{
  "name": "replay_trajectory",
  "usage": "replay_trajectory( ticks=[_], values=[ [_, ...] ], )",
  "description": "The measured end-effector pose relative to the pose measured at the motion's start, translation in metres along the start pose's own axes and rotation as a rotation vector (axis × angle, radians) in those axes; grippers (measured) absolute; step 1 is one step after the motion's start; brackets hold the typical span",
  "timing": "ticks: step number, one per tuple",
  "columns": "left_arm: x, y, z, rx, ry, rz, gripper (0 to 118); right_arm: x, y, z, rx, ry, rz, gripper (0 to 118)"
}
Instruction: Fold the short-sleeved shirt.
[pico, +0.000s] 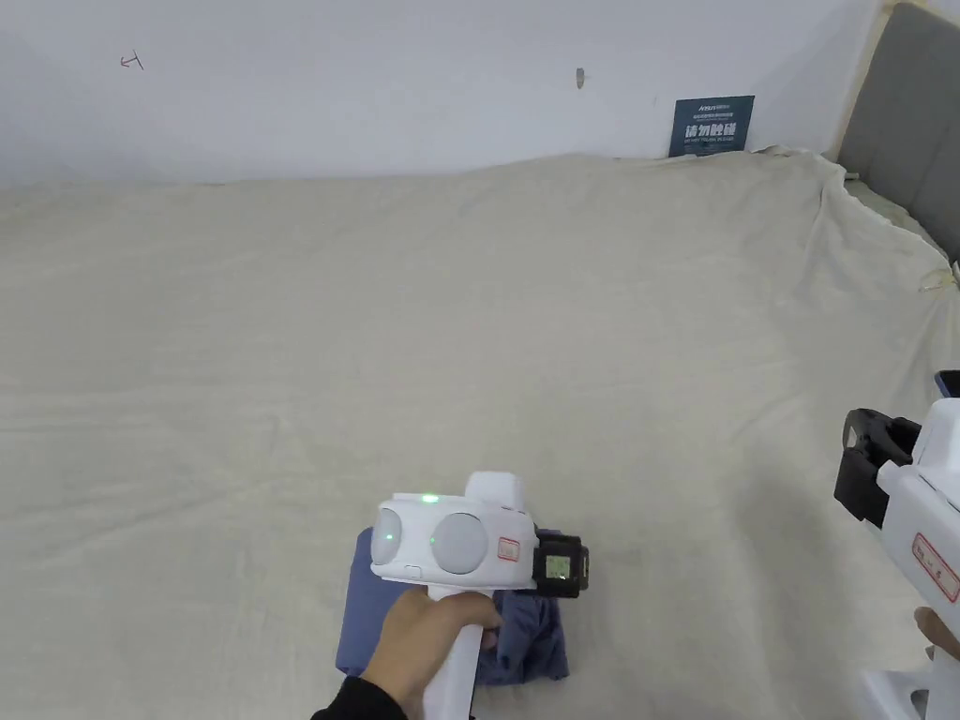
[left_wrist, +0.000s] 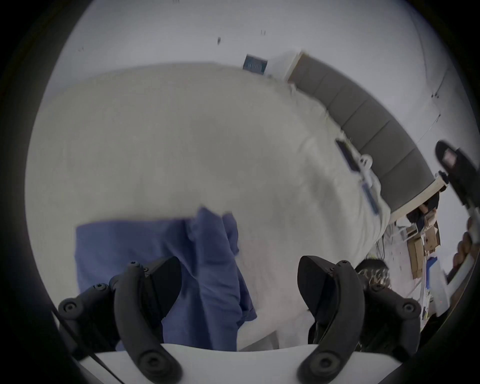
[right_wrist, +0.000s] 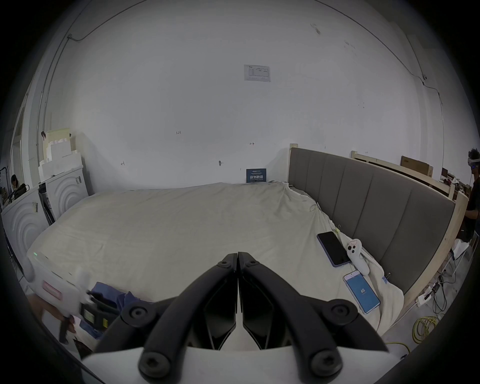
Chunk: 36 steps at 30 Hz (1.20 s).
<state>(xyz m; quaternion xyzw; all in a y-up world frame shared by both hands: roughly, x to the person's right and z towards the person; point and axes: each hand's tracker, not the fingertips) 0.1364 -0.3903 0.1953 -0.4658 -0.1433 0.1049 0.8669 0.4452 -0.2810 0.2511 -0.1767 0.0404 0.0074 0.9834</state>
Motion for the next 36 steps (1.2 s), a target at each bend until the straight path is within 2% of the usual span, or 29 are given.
replay_trajectory(
  ticks=[3,8,10,11,13,14,15,22,29,33,36],
  values=[
    [-0.010,0.008,0.038,0.131,0.051,-0.022,97,-0.003,0.002,-0.001,0.005,0.005,0.004,0],
    [-0.036,0.011,0.071,0.276,0.235,-0.085,97,-0.009,0.006,0.000,0.015,0.016,0.007,0],
    [-0.047,0.008,0.070,0.307,0.315,-0.097,91,-0.010,0.006,0.000,0.017,0.020,0.007,0],
    [-0.051,0.005,0.070,0.320,0.335,-0.100,81,-0.011,0.006,0.000,0.017,0.022,0.008,0],
    [-0.061,-0.004,0.064,0.340,0.336,-0.119,29,-0.012,0.006,-0.001,0.015,0.022,0.011,0],
    [-0.064,-0.008,0.061,0.337,0.329,-0.118,7,-0.012,0.006,-0.001,0.014,0.023,0.011,0],
    [-0.067,-0.014,0.055,0.335,0.323,-0.119,0,-0.012,0.005,-0.001,0.013,0.023,0.012,0],
    [-0.062,-0.051,0.006,0.267,0.319,-0.130,0,-0.010,0.001,-0.002,-0.001,0.018,0.008,0],
    [-0.025,-0.079,-0.049,0.168,0.330,-0.303,0,0.001,-0.003,-0.004,-0.018,-0.002,0.006,0],
    [-0.001,-0.088,-0.065,0.180,0.368,-0.404,0,0.008,-0.005,-0.003,-0.025,-0.017,0.005,0],
    [0.011,-0.085,-0.068,0.179,0.331,-0.396,0,0.013,-0.006,-0.005,-0.029,-0.026,0.000,0]
  ],
)
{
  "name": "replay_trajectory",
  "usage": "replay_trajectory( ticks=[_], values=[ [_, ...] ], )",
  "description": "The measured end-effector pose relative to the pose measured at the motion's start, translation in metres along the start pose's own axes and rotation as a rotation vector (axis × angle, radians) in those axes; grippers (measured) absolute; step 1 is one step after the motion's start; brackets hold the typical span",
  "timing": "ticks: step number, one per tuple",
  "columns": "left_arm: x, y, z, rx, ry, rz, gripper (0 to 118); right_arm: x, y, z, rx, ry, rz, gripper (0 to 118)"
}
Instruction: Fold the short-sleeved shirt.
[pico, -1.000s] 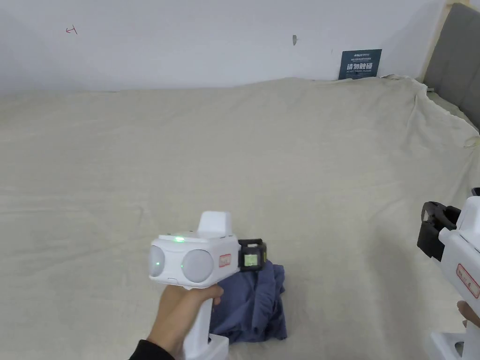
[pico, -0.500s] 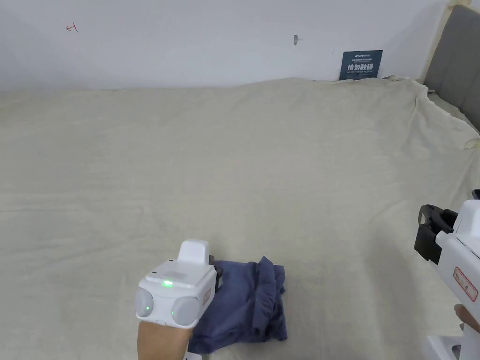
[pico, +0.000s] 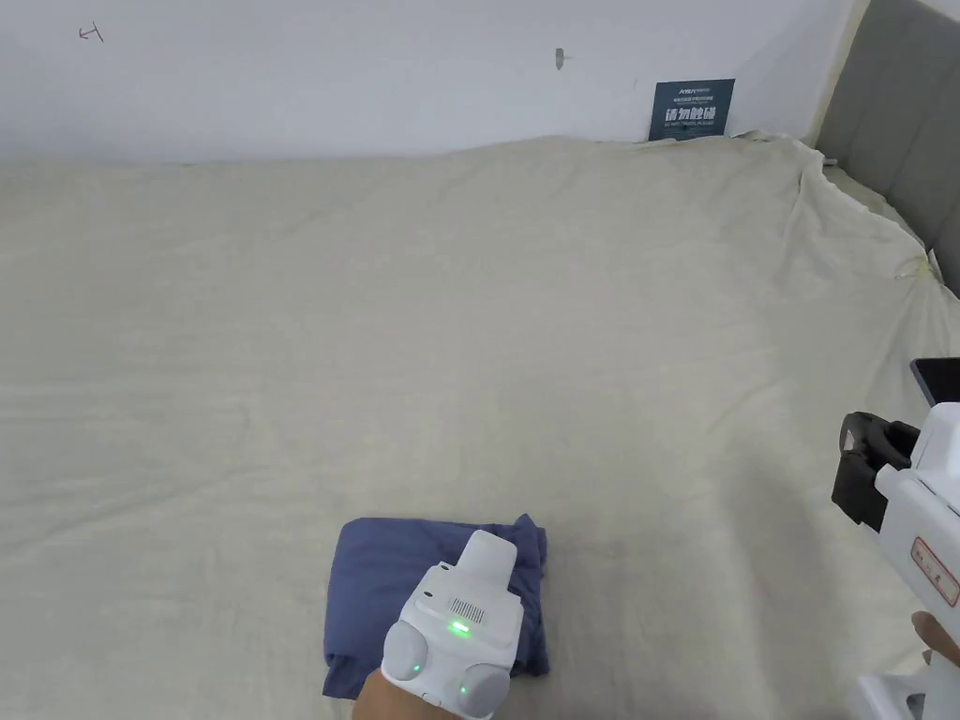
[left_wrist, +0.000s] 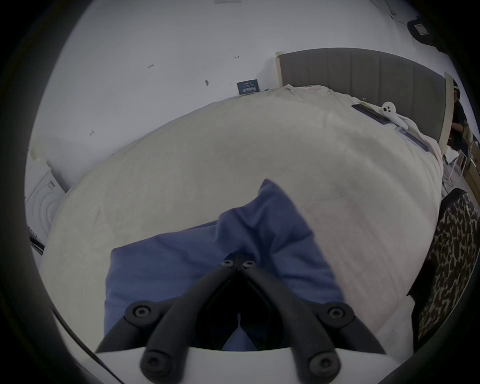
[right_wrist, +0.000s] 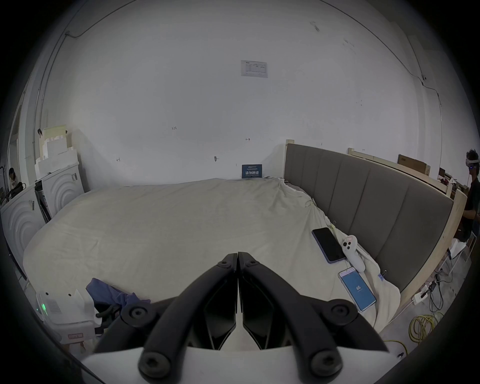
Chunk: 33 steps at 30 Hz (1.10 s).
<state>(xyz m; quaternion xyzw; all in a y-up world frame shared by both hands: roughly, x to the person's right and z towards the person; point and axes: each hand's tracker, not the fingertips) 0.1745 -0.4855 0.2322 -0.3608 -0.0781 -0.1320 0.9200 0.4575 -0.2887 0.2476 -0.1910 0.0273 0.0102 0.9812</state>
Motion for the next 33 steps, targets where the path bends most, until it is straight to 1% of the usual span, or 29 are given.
replay_trajectory(
  ticks=[3,9,13,15,17,19,23,26,33],
  values=[
    [0.012,0.003,-0.004,0.004,-0.011,-0.012,0,0.002,-0.001,-0.001,-0.003,-0.004,-0.008,0],
    [0.033,0.001,-0.006,0.022,0.009,-0.089,0,0.004,-0.002,-0.002,-0.008,-0.009,-0.007,0],
    [0.034,0.003,-0.001,0.036,-0.010,-0.071,0,0.005,-0.004,-0.003,-0.011,-0.010,-0.009,0],
    [0.035,0.008,0.005,0.053,-0.070,-0.049,0,0.004,-0.004,-0.003,-0.013,-0.009,-0.010,0],
    [0.034,0.015,0.016,0.092,-0.064,-0.035,0,0.002,-0.002,-0.001,-0.009,-0.007,-0.006,0],
    [0.026,0.029,0.031,0.144,-0.093,-0.020,0,-0.001,0.001,0.002,-0.001,-0.004,-0.004,0],
    [0.000,0.055,0.066,0.253,-0.099,0.028,0,-0.009,0.010,0.008,0.027,0.008,0.005,0],
    [-0.026,0.071,0.095,0.330,-0.063,0.042,0,-0.018,0.018,0.012,0.053,0.022,0.013,0],
    [-0.092,0.092,0.149,0.466,0.033,0.160,0,-0.042,0.032,0.021,0.110,0.060,0.026,0]
  ],
)
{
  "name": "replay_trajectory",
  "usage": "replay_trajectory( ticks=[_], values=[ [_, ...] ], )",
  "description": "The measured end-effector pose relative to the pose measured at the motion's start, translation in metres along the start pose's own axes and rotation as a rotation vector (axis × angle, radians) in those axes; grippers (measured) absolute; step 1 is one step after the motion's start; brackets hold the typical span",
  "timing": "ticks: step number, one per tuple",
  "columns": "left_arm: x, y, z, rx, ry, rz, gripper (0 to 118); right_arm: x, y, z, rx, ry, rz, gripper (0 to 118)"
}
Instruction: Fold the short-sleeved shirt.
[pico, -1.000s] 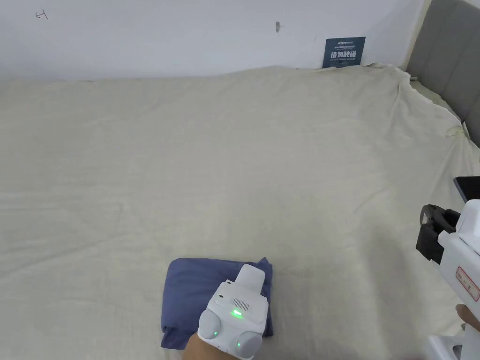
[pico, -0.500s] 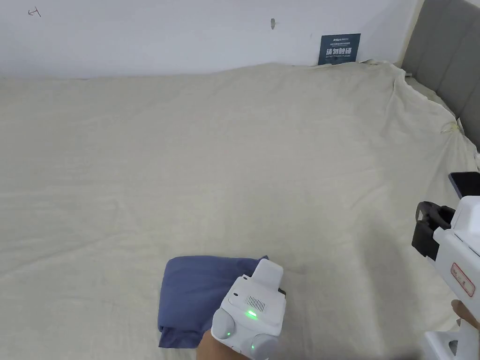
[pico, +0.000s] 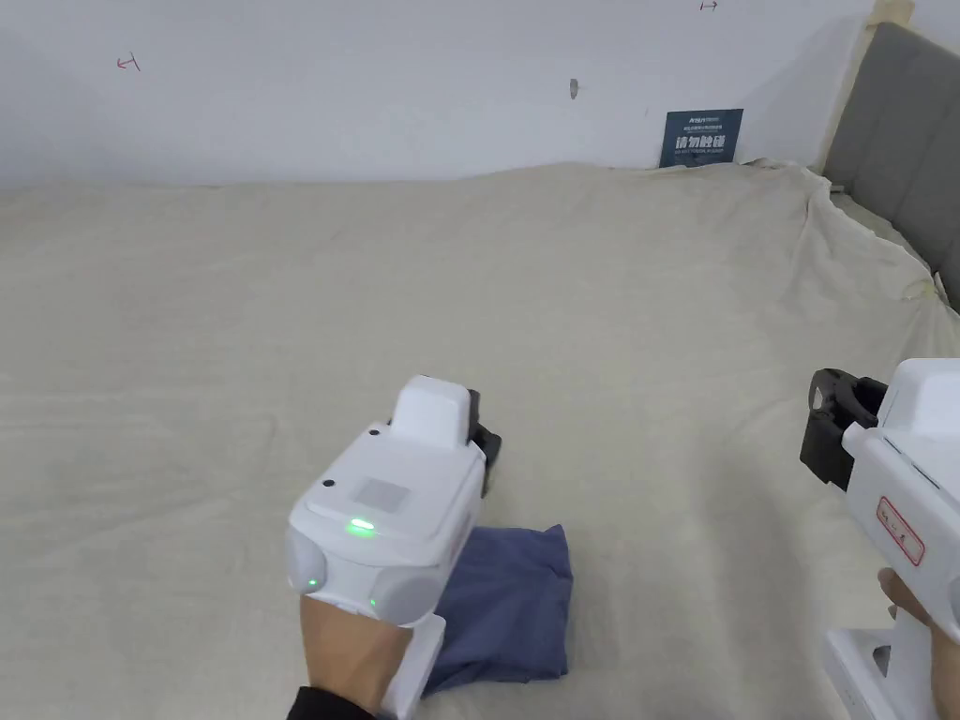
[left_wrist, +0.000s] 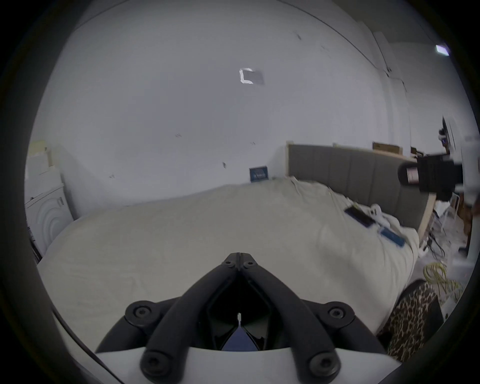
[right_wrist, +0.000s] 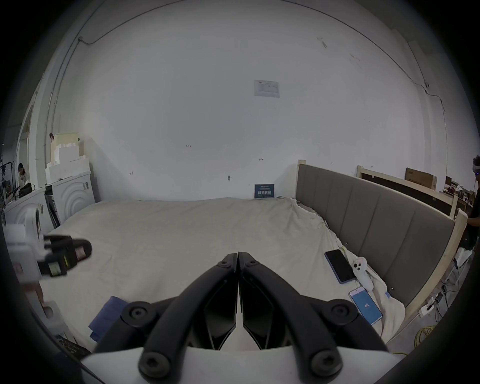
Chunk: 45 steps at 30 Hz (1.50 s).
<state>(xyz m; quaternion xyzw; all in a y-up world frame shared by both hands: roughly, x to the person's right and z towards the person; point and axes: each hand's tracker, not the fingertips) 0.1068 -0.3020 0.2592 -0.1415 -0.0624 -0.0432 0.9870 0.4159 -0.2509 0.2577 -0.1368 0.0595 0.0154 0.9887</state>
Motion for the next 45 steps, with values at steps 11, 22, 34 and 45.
replay_trajectory(
  ticks=[11,22,34,45],
  values=[
    [-0.089,0.022,0.037,0.136,0.220,0.069,0,-0.038,0.011,0.003,0.103,0.055,0.022,0],
    [-0.133,0.013,0.062,0.188,0.333,0.124,0,-0.060,0.007,-0.002,0.138,0.086,0.035,0],
    [-0.132,-0.003,0.056,0.145,0.308,0.118,0,-0.099,-0.034,-0.033,0.092,0.160,0.004,0],
    [-0.139,-0.040,0.047,0.027,0.255,0.126,0,-0.174,-0.143,-0.103,-0.184,0.318,0.068,0]
  ],
)
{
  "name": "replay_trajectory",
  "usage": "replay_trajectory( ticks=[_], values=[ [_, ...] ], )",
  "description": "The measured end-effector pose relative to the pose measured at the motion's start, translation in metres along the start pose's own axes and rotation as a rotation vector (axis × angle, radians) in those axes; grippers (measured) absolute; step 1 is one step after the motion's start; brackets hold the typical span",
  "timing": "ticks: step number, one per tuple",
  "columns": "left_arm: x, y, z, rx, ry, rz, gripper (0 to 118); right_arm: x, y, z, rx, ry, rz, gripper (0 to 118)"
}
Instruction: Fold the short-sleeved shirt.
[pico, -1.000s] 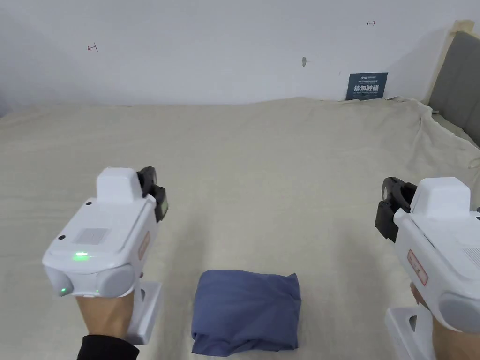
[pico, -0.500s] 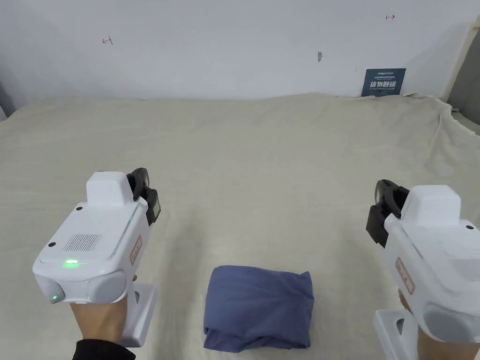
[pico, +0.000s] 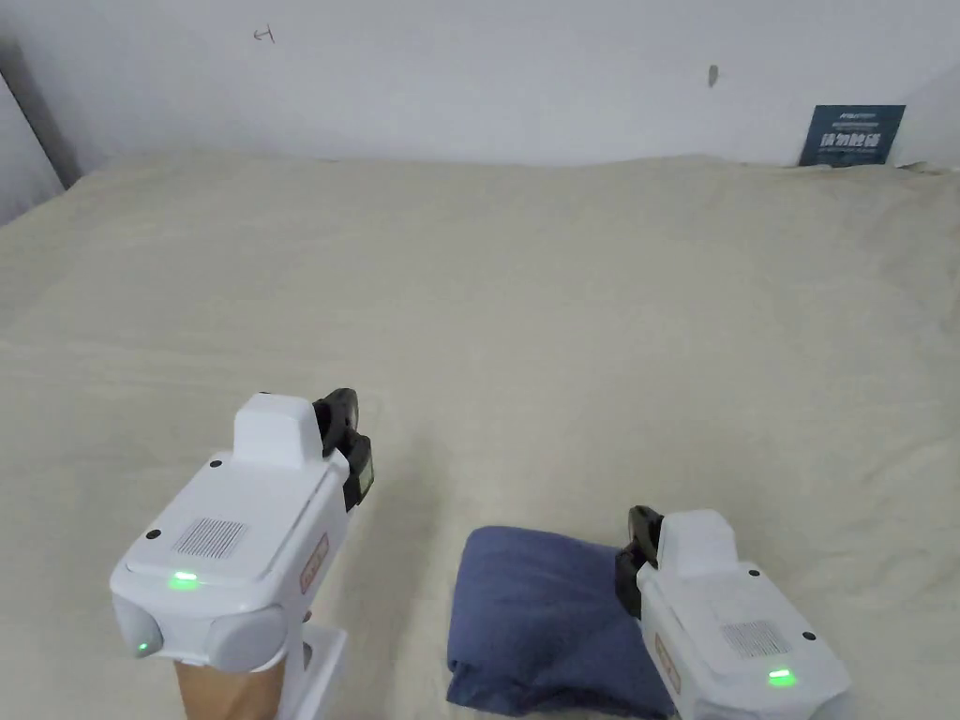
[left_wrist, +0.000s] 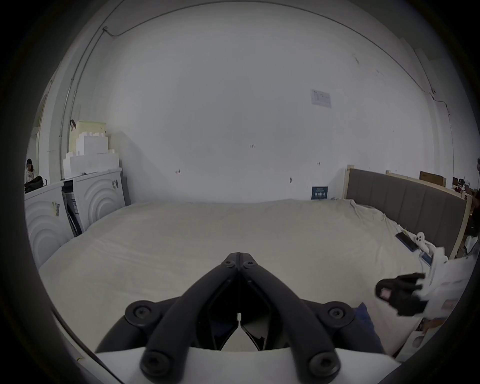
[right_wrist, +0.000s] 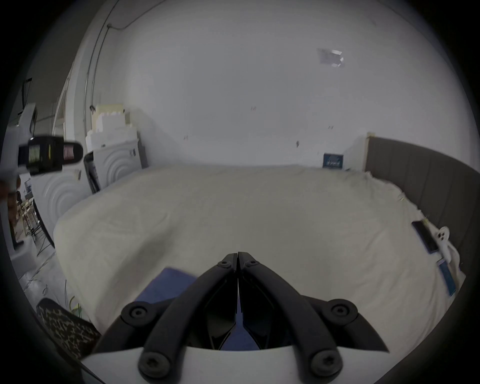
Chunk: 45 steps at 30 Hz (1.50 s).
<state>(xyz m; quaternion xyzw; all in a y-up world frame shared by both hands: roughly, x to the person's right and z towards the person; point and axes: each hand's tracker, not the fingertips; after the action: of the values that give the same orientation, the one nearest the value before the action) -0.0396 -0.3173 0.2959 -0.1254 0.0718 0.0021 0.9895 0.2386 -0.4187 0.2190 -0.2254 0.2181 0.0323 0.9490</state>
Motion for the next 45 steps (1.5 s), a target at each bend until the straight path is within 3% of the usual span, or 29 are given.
replay_trajectory(
  ticks=[9,13,15,18,21,27,32,37,39,42,45],
  values=[
    [-0.001,-0.035,-0.014,-0.116,-0.062,0.018,0,-0.008,-0.071,-0.049,-0.212,-0.018,-0.034,0],
    [0.003,-0.047,-0.024,-0.226,-0.147,0.061,8,-0.011,-0.080,-0.046,-0.155,-0.027,-0.017,0],
    [0.005,-0.055,-0.032,-0.291,-0.182,0.103,24,-0.011,-0.080,-0.047,-0.154,-0.027,-0.006,0],
    [0.007,-0.066,-0.052,-0.443,-0.245,0.204,71,-0.010,-0.080,-0.045,-0.150,-0.023,-0.014,0],
    [0.006,-0.078,-0.074,-0.604,-0.300,0.321,88,-0.009,-0.078,-0.044,-0.161,-0.019,-0.025,0],
    [0.000,-0.100,-0.115,-0.793,-0.418,0.441,89,-0.008,-0.077,-0.044,-0.168,-0.016,-0.035,0],
    [0.002,-0.114,-0.143,-0.923,-0.474,0.428,88,-0.008,-0.076,-0.043,-0.173,-0.014,-0.039,0],
    [0.005,-0.124,-0.150,-0.963,-0.532,0.414,67,-0.007,-0.076,-0.043,-0.173,-0.013,-0.047,0],
    [0.003,-0.125,-0.149,-0.967,-0.548,0.430,46,-0.007,-0.076,-0.043,-0.173,-0.012,-0.050,0],
    [0.004,-0.132,-0.150,-0.969,-0.568,0.504,24,-0.005,-0.074,-0.043,-0.179,-0.007,-0.059,0],
    [0.006,-0.134,-0.145,-0.949,-0.560,0.500,19,0.001,-0.066,-0.043,-0.198,0.014,-0.064,0]
  ],
)
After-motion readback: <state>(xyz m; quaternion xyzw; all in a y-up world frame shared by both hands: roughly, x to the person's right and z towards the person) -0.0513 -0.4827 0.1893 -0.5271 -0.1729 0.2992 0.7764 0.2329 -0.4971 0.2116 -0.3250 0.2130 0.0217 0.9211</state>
